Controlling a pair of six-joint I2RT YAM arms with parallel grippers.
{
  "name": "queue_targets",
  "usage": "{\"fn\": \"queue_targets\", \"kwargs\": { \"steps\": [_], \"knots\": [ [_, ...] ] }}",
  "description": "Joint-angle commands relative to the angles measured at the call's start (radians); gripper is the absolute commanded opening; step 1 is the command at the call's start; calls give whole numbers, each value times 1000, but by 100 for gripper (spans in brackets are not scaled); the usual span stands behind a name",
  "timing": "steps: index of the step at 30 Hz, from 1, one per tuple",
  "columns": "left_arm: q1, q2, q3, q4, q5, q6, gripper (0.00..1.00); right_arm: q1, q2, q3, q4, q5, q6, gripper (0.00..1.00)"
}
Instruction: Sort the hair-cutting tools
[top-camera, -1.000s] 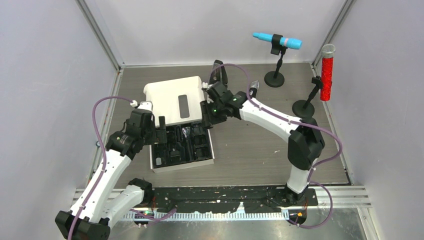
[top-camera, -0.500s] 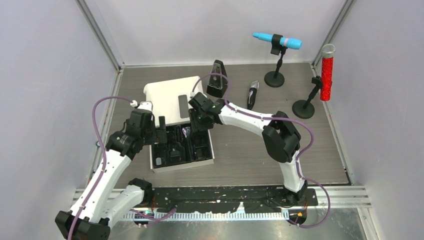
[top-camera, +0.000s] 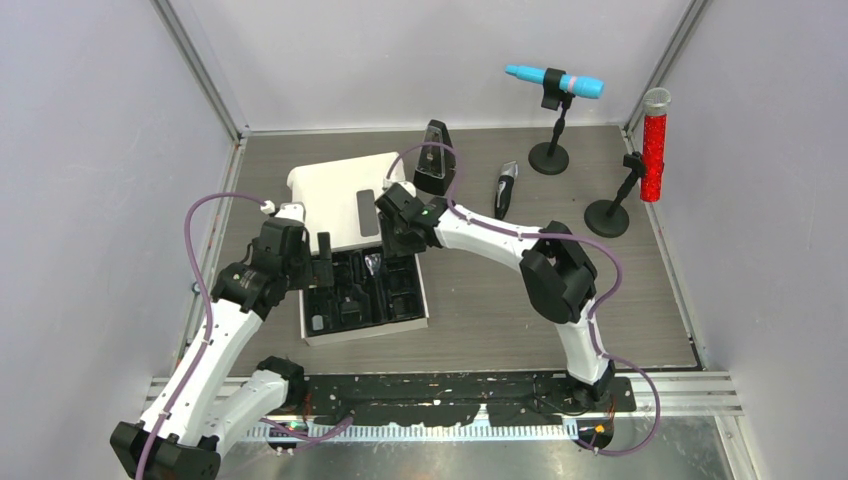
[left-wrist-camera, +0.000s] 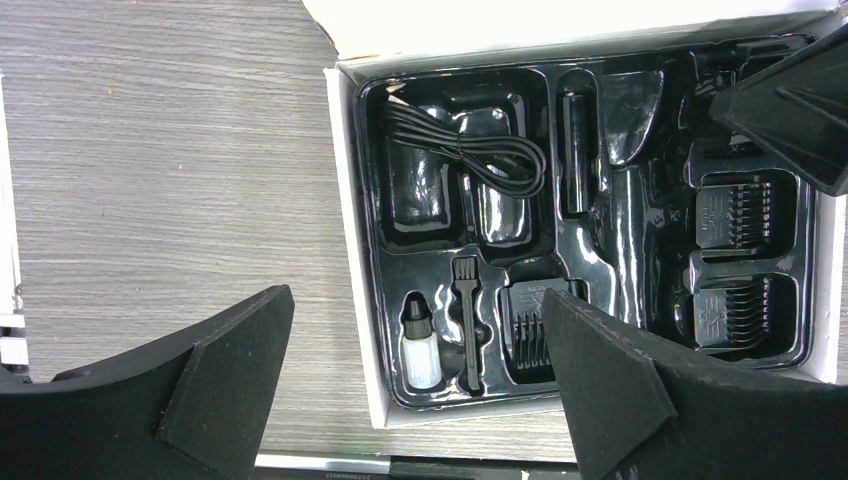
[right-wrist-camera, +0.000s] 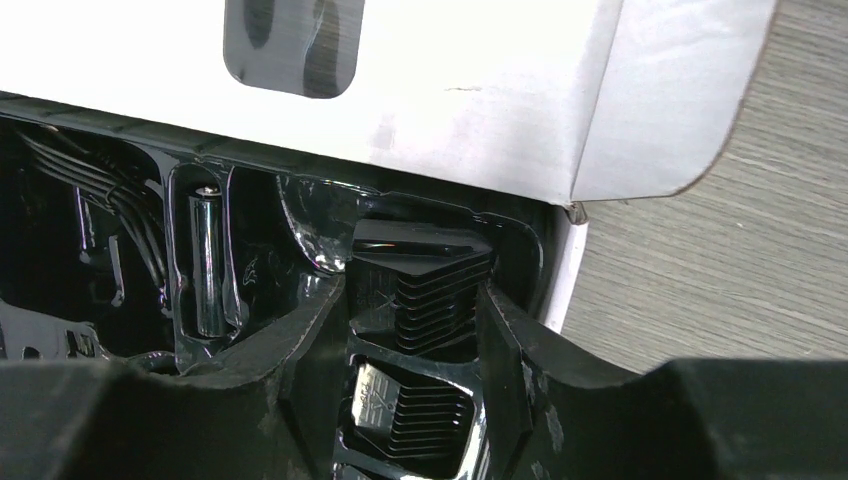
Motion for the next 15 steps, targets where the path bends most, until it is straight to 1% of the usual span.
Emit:
{"fn": "queue_targets", "kwargs": {
  "steps": [1, 7, 15],
  "knots": [
    [-2, -14, 2, 27, 11, 14, 100, 13, 30, 31, -3, 30, 16, 44],
    [-2, -12, 3, 26, 12, 14, 100, 28, 35, 53, -25, 32, 5, 50],
    [-2, -12, 3, 27, 16, 15, 100, 54, 20, 68, -69, 93, 4, 56]
  ]
}}
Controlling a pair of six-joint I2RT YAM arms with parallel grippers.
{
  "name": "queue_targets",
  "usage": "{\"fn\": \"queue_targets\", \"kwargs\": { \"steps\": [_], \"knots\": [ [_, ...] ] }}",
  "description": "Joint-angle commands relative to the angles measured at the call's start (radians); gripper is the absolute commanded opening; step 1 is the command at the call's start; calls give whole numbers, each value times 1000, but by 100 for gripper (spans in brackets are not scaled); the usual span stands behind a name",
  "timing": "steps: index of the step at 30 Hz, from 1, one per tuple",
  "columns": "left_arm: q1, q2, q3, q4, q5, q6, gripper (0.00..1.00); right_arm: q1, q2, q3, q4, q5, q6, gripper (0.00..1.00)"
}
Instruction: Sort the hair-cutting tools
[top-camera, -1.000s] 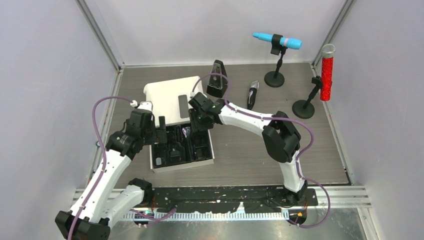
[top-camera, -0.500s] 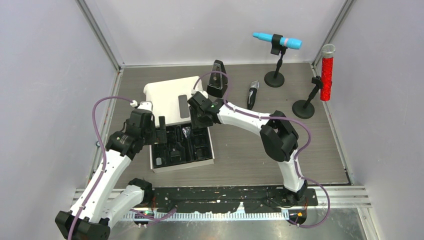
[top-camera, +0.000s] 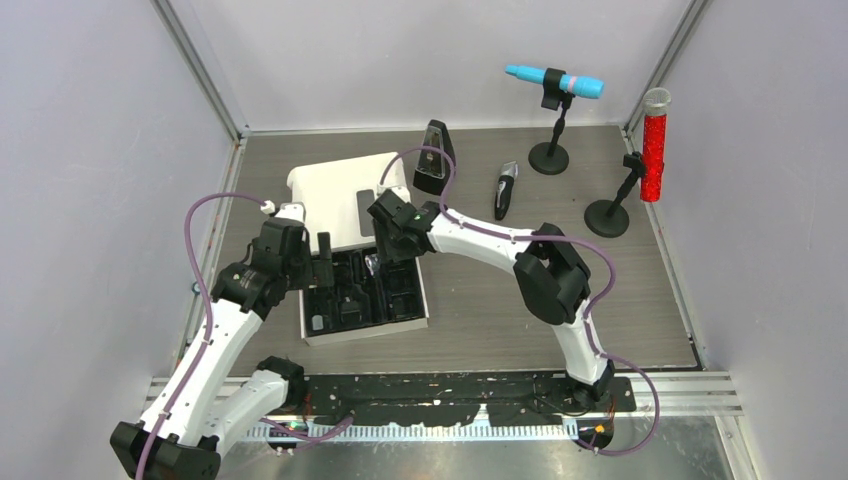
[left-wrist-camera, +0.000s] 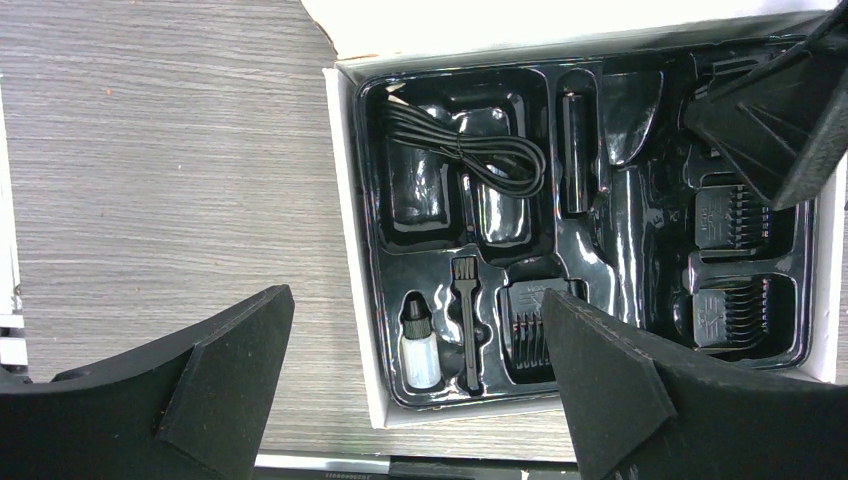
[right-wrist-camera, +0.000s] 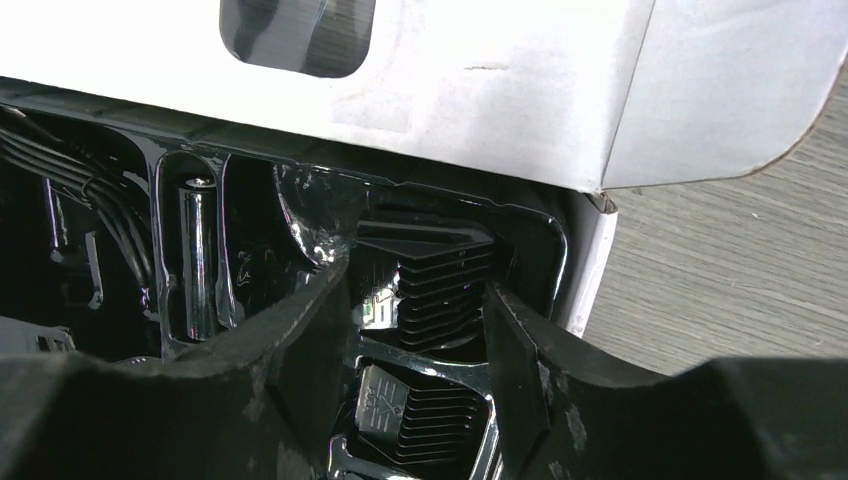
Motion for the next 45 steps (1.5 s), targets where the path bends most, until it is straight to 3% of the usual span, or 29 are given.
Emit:
{"fn": "queue_targets", "kwargs": {
  "steps": [1, 9, 19, 24, 28, 32, 37, 40, 45],
  "knots": [
    [-3, -12, 3, 28, 15, 15, 100, 22, -14, 52, -53, 62, 2, 57],
    [-2, -11, 2, 27, 17, 16, 100, 42, -27, 70, -83, 141, -4, 64],
    [-2, -6, 2, 27, 19, 16, 100, 55, -71, 63, -40, 170, -53, 59],
    [-2, -6, 2, 28, 19, 16, 100, 49, -156, 29, -37, 228, -111, 59],
    [-2, -6, 2, 27, 18, 16, 100, 17, -259, -44, -5, 297, -184, 64],
    [-2, -3, 2, 28, 11, 17, 100, -117, -357, -159, 12, 330, -212, 71],
    [-2, 10, 3, 25, 5, 19, 100, -340, -440, -345, 103, 215, -209, 76],
    [-2, 26, 3, 26, 6, 21, 100, -478, -435, -393, 184, 110, -223, 77],
    [-2, 46, 2, 39, 34, 29, 100, -600, -343, -384, 279, -32, -255, 79]
  ]
}}
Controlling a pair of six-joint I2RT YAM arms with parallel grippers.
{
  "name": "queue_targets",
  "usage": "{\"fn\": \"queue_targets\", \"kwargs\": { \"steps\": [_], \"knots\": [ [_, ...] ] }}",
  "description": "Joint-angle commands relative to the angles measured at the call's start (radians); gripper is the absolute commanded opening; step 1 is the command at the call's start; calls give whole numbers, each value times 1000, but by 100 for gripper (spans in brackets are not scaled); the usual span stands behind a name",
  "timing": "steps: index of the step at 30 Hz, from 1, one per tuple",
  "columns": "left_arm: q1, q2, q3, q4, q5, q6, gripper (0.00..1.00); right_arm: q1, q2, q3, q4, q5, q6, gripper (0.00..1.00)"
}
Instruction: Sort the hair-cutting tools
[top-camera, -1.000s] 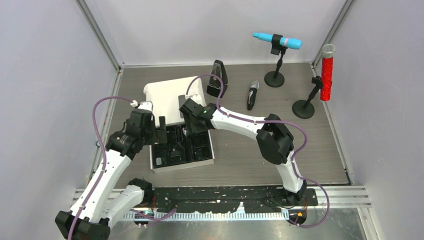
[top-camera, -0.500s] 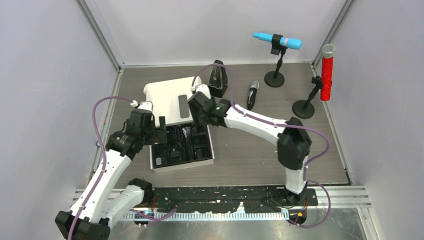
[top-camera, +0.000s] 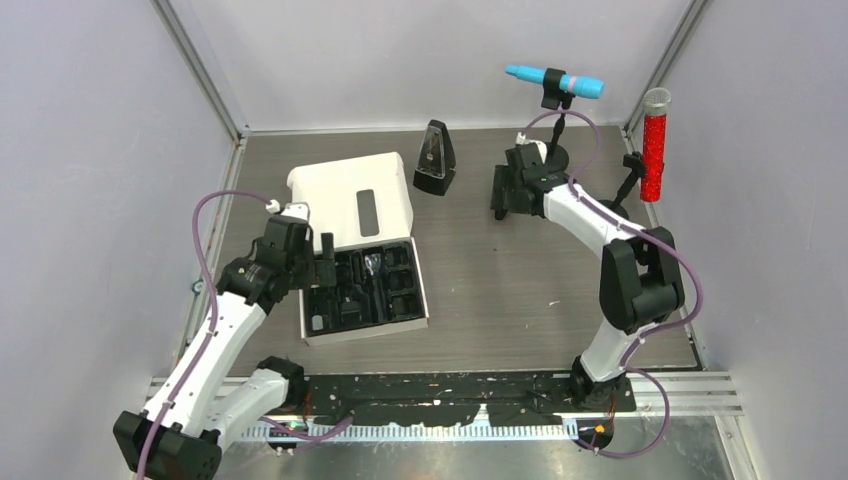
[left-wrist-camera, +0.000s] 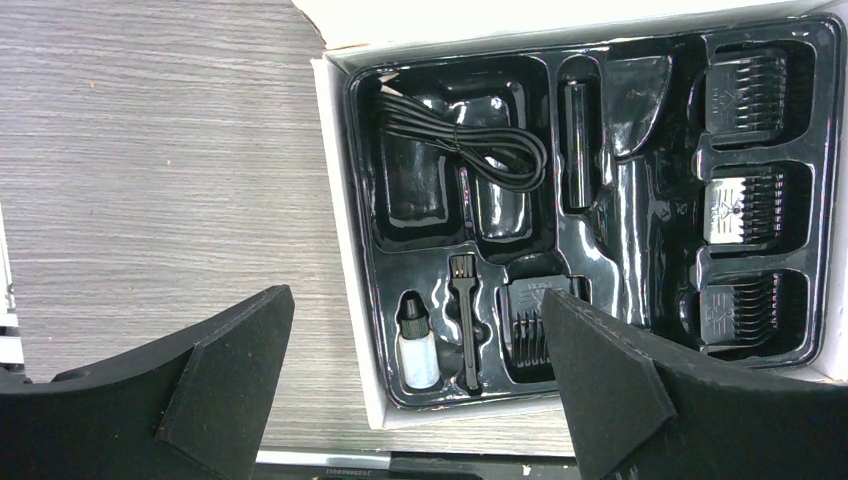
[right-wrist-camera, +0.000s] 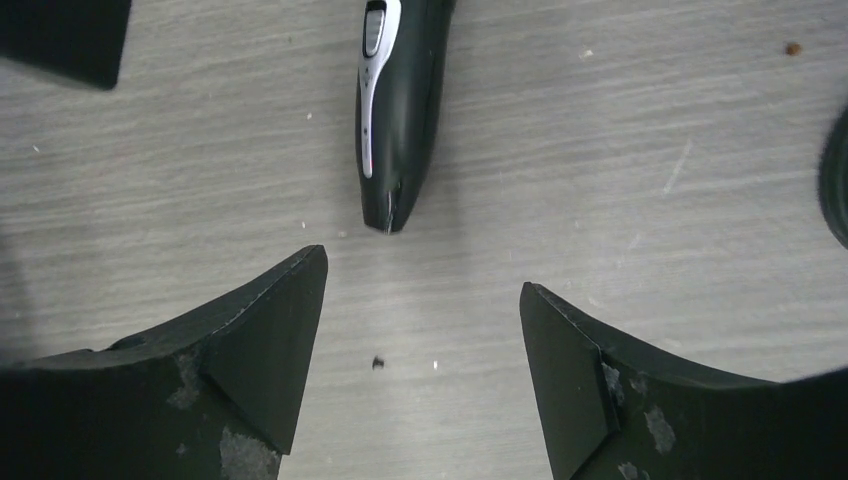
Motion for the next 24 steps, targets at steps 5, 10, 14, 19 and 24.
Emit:
{"fn": "queue_targets", "kwargs": {
  "steps": [5, 10, 14, 19, 24],
  "knots": [
    [-2, 37, 3, 38, 18, 30, 100, -121, 172, 96, 189, -262, -42, 79],
    [-2, 67, 11, 31, 12, 31, 100, -154, 265, 164, 202, -300, -24, 80],
    [-2, 79, 16, 27, 10, 34, 100, -173, 346, 221, 200, -339, -2, 77],
    [-2, 78, 14, 26, 5, 35, 100, -178, 413, 264, 190, -368, 9, 71],
    [-2, 76, 16, 27, 11, 35, 100, -180, 406, 244, 194, -408, 21, 56]
  ]
}}
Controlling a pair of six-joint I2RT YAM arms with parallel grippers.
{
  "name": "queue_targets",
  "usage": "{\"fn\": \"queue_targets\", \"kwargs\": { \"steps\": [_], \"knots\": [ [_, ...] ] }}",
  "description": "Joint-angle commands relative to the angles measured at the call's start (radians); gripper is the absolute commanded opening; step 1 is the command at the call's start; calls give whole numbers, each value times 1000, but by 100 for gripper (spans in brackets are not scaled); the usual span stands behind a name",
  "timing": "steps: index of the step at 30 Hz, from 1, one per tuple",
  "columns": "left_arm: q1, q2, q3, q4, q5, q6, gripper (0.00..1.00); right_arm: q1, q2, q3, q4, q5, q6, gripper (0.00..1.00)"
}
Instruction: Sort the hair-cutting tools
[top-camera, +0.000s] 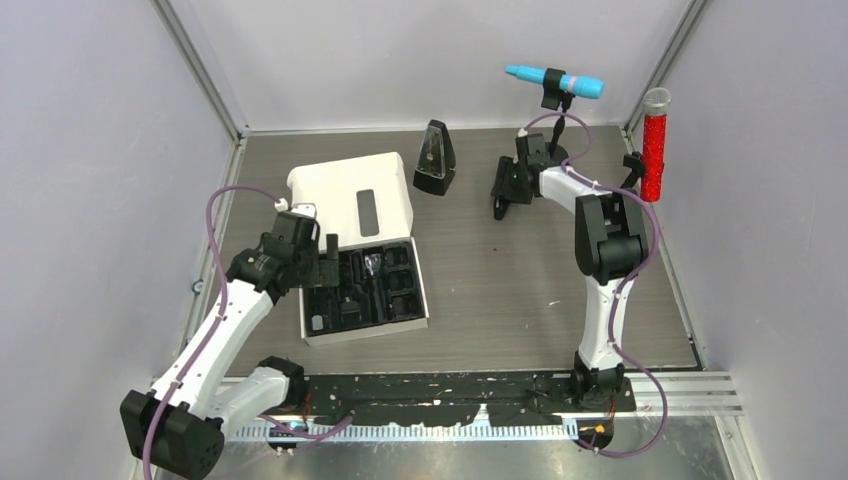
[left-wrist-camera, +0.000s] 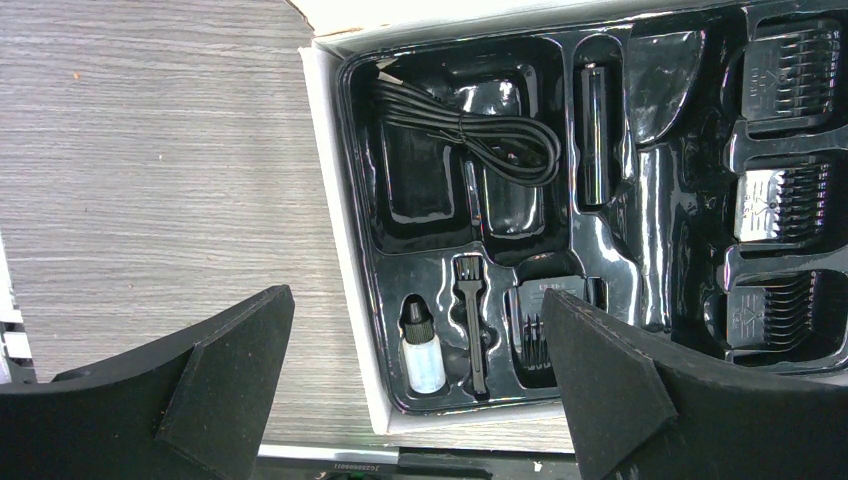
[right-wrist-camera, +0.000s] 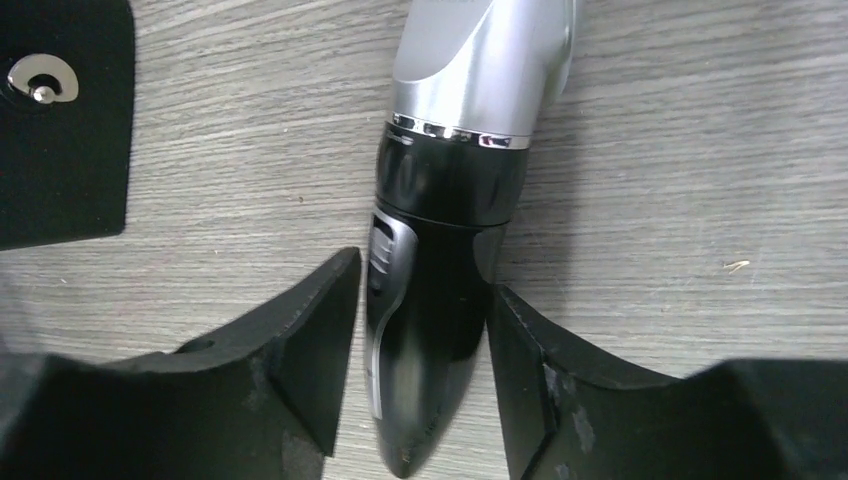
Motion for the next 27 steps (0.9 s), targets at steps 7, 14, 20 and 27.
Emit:
{"fn": "queue_targets", "kwargs": {
  "steps": [7, 14, 20, 27],
  "knots": [
    [-2, -27, 15, 24, 24, 14, 100, -1, -146, -204, 134, -140, 81, 32],
    [-3, -57, 6, 32, 89, -16, 100, 32, -375, -506, 279, -219, 152, 23],
    [-29, -94, -16, 34, 163, -106, 100, 127, -581, -667, 353, -227, 172, 20],
    [-126, -149, -39, 104, 216, -292, 100, 320, -827, -813, 476, -160, 240, 19]
  ]
}}
